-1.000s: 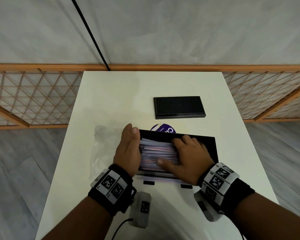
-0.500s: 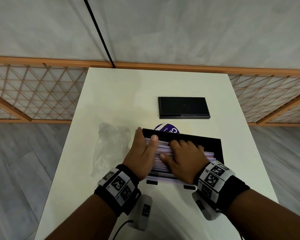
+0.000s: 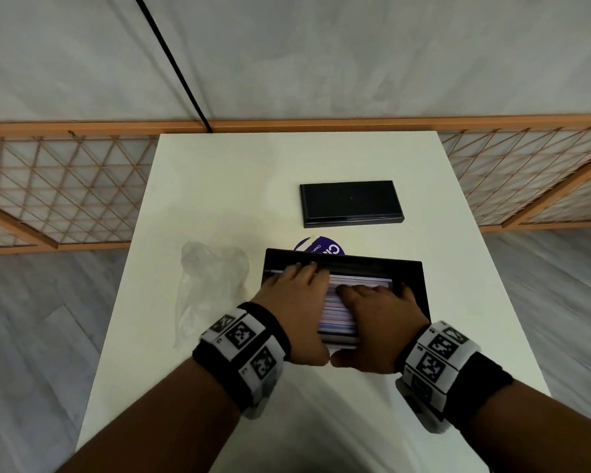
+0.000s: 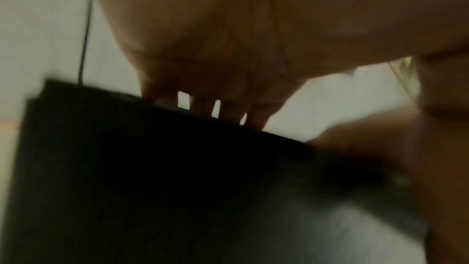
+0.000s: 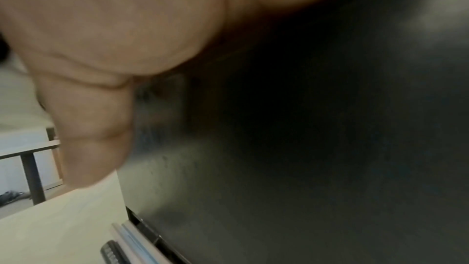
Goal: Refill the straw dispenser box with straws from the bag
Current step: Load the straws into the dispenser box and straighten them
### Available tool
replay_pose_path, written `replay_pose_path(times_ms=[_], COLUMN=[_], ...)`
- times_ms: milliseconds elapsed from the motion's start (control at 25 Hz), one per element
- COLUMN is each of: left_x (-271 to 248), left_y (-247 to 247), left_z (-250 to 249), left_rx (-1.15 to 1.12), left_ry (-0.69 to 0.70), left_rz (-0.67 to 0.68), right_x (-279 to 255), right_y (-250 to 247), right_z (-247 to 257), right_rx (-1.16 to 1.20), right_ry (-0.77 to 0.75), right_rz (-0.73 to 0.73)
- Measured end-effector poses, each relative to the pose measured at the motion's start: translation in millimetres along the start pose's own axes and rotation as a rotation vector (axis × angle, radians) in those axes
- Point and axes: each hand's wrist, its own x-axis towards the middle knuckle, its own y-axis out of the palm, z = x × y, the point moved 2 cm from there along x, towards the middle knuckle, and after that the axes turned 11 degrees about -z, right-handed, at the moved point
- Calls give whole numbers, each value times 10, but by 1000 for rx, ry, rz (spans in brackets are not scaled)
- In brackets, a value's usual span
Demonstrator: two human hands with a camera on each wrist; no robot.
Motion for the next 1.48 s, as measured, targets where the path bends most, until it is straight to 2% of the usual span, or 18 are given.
replay_pose_path(times_ms=[80,200,440,760,1480], left_x=[78,120,77,26,7], left_y=[114,223,244,325,395], left_z=[15,-13,-29,-51,-28], left_rx=[156,216,193,180,92], left_ry=[-38,-46,-63,-73,-71], left_rz=[80,22,-25,34,-67], right_x=[-13,-24,-27,-35,-43], right_y=[20,26,36,24,16], right_z=[-38,-59,-58,-31,-37], right_rx=[15,44,58,35,57], right_ry=[10,29,39,29,48], right_rz=[4,-14,-13,9,-18])
